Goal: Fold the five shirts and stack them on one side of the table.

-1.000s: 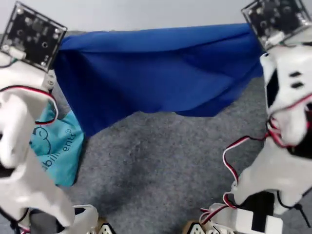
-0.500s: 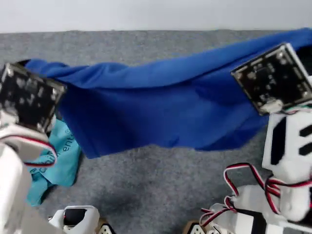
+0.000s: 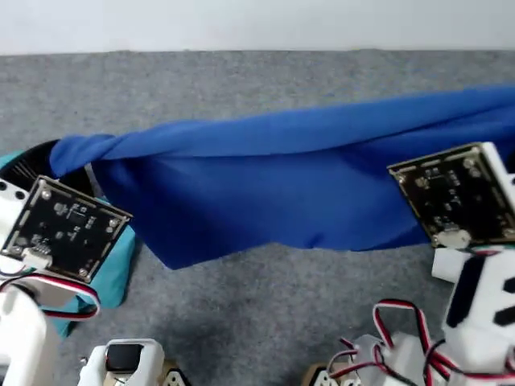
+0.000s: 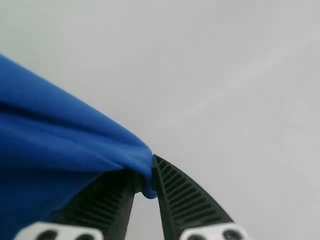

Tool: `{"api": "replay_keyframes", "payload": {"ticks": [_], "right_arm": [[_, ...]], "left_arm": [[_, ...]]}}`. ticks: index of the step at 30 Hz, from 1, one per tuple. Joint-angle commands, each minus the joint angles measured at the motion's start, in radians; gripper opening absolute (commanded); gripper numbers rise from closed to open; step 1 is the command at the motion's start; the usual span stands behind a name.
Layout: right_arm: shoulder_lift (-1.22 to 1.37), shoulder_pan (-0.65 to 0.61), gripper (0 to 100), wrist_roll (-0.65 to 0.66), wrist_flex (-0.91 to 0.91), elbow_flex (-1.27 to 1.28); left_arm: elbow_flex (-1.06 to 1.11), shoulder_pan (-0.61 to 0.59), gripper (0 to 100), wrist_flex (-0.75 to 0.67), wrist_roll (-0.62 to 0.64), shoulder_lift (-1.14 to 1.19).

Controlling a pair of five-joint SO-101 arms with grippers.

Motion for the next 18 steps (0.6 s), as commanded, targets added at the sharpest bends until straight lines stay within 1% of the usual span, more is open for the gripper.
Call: {"api": "replay_keyframes", "payload": {"ticks": [1, 3, 6, 9, 12, 15, 18], "right_arm": [[-0.076, 0.024, 1.0, 0.011, 0.038, 0.12], [-0.137, 0.024, 1.0, 0.014, 0.038, 0.213], [-0.24, 0.025, 1.0, 0.058, 0.038, 0.361], [-0.354, 0.025, 1.0, 0.089, 0.038, 0.491], [-0.441, 0.025, 1.0, 0.121, 0.033, 0.592], [-0.483, 0.024, 1.0, 0.13, 0.03, 0.675], [-0.466, 0.022, 1.0, 0.129, 0.025, 0.76]], "left_arm": [[-0.021, -0.002, 1, 0.02, -0.008, -0.002], [-0.065, -0.002, 1, 0.02, -0.008, 0.003], [-0.108, -0.002, 1, 0.02, -0.008, 0.008], [-0.119, -0.002, 1, 0.02, -0.012, 0.0], [-0.12, -0.003, 1, 0.02, -0.046, -0.002], [-0.114, -0.003, 1, 0.021, -0.055, -0.002], [-0.077, -0.003, 1, 0.021, -0.057, 0.009]]}}
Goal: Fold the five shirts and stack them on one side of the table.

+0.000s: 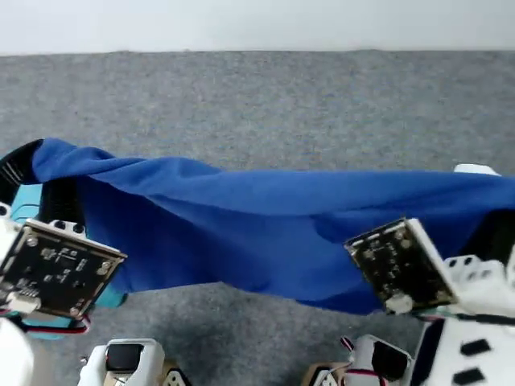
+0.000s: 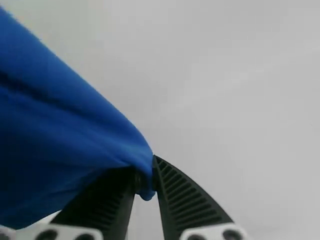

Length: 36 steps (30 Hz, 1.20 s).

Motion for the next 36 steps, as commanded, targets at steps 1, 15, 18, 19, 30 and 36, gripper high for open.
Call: {"api": "replay_keyframes", "payload": {"ticks": [1, 15, 18, 19, 30, 36], "right_arm": [[0.025, 0.008, 1.0, 0.006, 0.015, 0.11], [0.268, -0.193, 1.1, -0.041, -0.421, 0.674], [0.317, -0.228, 1.1, -0.043, -0.579, 0.747], [0.334, -0.237, 1.1, -0.043, -0.63, 0.764], [0.624, -0.282, 1.1, -0.041, -1.138, 0.804], [0.763, -0.297, 1.1, -0.04, -1.291, 0.802]], "left_arm": [[0.061, -0.002, 1, 0.021, -0.012, 0.009], [0.737, 0.002, 1, -0.364, -0.044, 0.267], [0.73, 0.002, 1, -0.474, -0.043, 0.387], [0.719, 0.0, 1, -0.508, -0.043, 0.425], [0.421, 0.0, 1, -0.661, -0.043, 0.858], [0.17, 0.008, 1, -0.577, -0.046, 1.063]]}}
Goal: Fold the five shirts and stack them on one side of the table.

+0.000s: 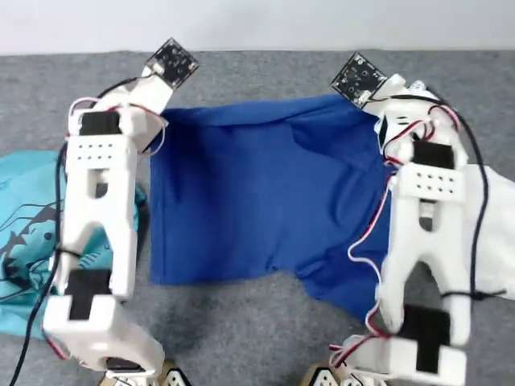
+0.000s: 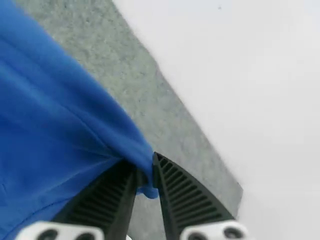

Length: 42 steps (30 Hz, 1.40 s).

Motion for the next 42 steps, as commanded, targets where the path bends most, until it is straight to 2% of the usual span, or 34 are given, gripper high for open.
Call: {"api": "replay_keyframes", "payload": {"ticks": [1, 6, 9, 11, 16, 22, 32, 42], "right_arm": [[0.024, -0.016, 1.1, -0.009, -0.051, -0.014], [0.041, -0.031, 1.1, -0.009, -0.002, -0.012], [0.031, -0.031, 1.1, -0.008, 0.093, -0.018], [0.035, -0.024, 1.1, -0.008, 0.189, -0.052], [0.035, -0.025, 1.1, -0.011, 0.489, -0.157], [0.035, -0.027, 1.1, -0.012, 0.796, -0.247], [0.035, -0.022, 1.1, 0.012, 1.262, -0.445], [0.015, 0.065, 1.1, 0.066, 1.279, -0.4]], "left_arm": [[-0.179, 0.011, 1, 0.089, -0.009, 0.072], [-0.328, 0.037, 1, 0.322, -0.012, 0.161], [-0.377, 0.051, 1, 0.46, -0.081, 0.187], [-0.395, 0.055, 1, 0.539, -0.126, 0.193], [-0.401, 0.052, 1, 0.644, -0.14, 0.189], [-0.309, 0.055, 1, 0.651, -0.144, 0.12], [0.113, 0.127, 1, 0.651, -0.173, -0.199], [0.252, 0.068, 1, 0.651, -0.173, -0.23]]}}
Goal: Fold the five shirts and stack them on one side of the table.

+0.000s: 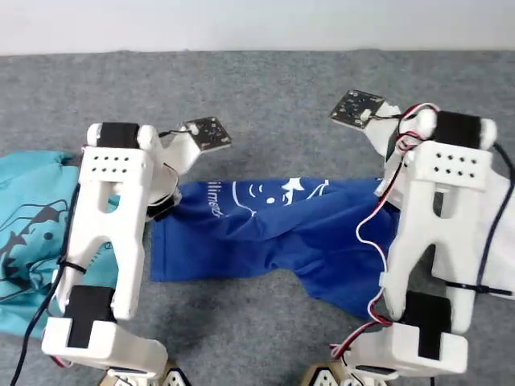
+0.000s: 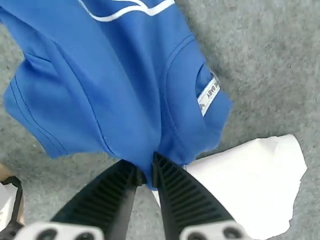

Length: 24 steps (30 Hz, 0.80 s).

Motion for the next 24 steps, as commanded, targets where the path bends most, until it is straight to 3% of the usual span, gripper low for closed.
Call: {"api": "replay_keyframes", "payload": {"ticks": [1, 14, 21, 24], "right_arm": [[-0.033, 0.036, 1.1, 0.026, 0.044, 0.021], [0.002, 0.035, 2.4, 0.021, -0.004, 0.295], [0.074, 0.056, 28.5, -0.115, -0.053, 0.21], [0.074, 0.056, 29.9, -0.152, -0.042, 0.133]], "left_arm": [[0.022, -0.008, 1, 0.026, -0.008, -0.046], [0.15, -0.012, 3, -0.021, -0.025, 0.032], [0.056, -0.014, 15, -0.018, 0.118, 0.028], [0.005, -0.014, 15, 0.012, 0.118, 0.028]]}}
